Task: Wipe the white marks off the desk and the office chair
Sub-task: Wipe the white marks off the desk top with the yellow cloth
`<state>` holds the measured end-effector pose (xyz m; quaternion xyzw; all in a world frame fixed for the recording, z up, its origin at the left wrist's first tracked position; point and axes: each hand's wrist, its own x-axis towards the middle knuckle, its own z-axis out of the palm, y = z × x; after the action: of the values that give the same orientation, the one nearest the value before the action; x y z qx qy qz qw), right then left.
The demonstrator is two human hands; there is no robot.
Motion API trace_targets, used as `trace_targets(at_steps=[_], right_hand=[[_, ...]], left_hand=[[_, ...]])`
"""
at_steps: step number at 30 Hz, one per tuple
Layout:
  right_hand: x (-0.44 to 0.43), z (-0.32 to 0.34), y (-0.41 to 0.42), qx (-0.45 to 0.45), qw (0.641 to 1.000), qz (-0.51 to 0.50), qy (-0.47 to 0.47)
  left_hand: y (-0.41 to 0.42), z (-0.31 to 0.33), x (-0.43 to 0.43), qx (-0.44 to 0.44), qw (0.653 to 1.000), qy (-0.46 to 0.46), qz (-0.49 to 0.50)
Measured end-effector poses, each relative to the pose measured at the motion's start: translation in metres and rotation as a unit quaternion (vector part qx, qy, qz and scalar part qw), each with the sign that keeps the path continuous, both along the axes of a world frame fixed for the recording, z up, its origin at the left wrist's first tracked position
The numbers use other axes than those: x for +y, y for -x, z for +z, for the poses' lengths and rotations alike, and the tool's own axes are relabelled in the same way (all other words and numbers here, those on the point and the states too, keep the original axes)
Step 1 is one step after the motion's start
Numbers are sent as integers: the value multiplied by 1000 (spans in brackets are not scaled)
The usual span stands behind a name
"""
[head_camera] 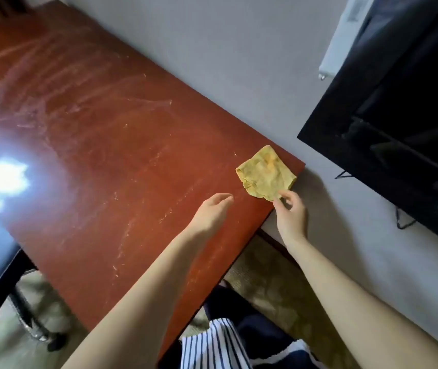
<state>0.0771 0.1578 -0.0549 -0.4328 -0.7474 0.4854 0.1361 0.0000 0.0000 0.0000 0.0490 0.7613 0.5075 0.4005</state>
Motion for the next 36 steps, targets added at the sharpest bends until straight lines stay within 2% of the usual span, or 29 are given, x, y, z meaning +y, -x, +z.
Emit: trace_targets(at_steps=[6,8,14,16,20,23,26,30,33,36], right_hand=[[55,-8,58,-142,979,40,-138],[64,-13,70,-178,973,42,-141],[58,-24,83,-208,966,1,-152],[50,-23,82,-192,975,-24,-104],[24,-8,73,-84,986,-90,116],[-7,16,61,0,963,-104,247],[-41,45,50,67,917,-111,378],[-88,78,32,105,861,-17,497],[-115,87,22,143,820,98,545],[-136,89,12,140,849,207,465]], left_hand=[[28,-10,38,-16,1000,8,20],[31,-12,40,-10,999,5,38],[26,-16,30,43,996,7,76],[23,-14,25,31,996,0,83],[11,-14,12,-19,989,-28,141],[-2,-15,-3,-76,975,-54,201],[-17,-15,-24,-114,960,-62,248],[-34,-7,-60,-213,927,-146,273],[-42,-2,-83,-244,886,-247,306],[-50,4,-111,-232,838,-350,348]])
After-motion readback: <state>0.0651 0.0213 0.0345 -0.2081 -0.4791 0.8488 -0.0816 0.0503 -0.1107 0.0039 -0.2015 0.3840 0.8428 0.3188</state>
